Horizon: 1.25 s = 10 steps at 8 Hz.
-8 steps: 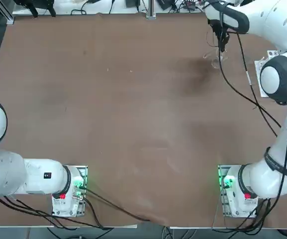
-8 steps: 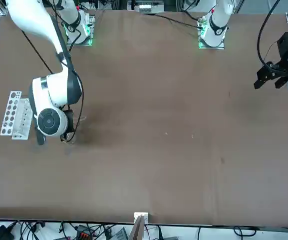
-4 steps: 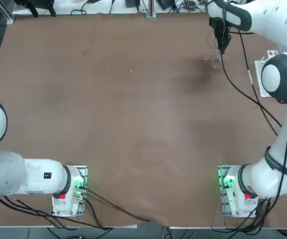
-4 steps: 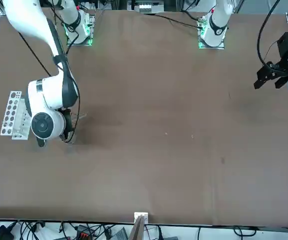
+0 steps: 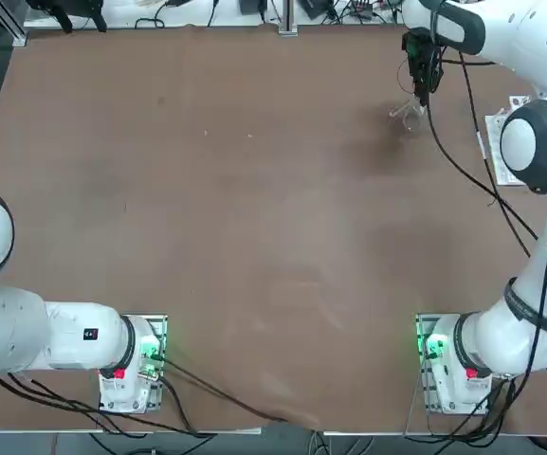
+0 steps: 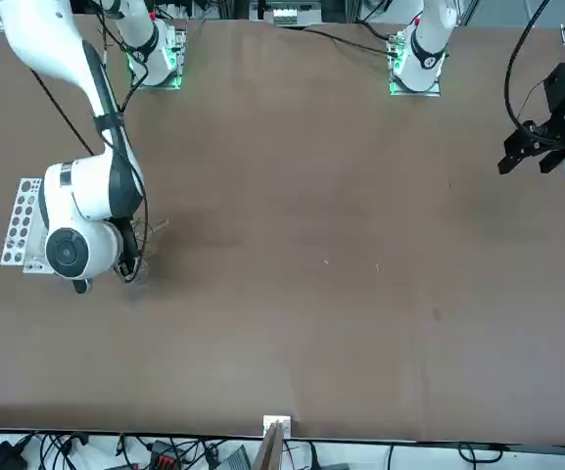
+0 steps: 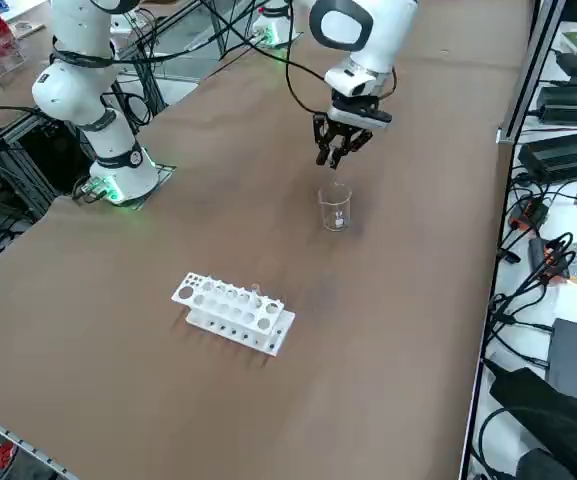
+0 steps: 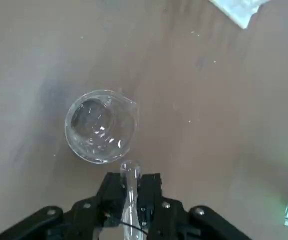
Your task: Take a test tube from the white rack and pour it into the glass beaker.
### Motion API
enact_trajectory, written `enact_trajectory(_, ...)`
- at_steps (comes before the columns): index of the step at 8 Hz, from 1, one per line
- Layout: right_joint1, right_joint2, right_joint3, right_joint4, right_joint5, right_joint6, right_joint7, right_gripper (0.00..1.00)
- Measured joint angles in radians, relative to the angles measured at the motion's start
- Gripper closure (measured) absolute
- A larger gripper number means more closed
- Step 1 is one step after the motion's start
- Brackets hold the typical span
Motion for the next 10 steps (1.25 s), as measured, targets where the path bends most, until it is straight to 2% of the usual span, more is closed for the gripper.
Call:
enact_trajectory(6,-0.019,0.040,0.000,-0.002,0.085,0.014,-0.113,0.82)
enact_trajectory(10,-0.060,0.043,-0.001,-0.003,0.150,0.022,-0.201,0.82)
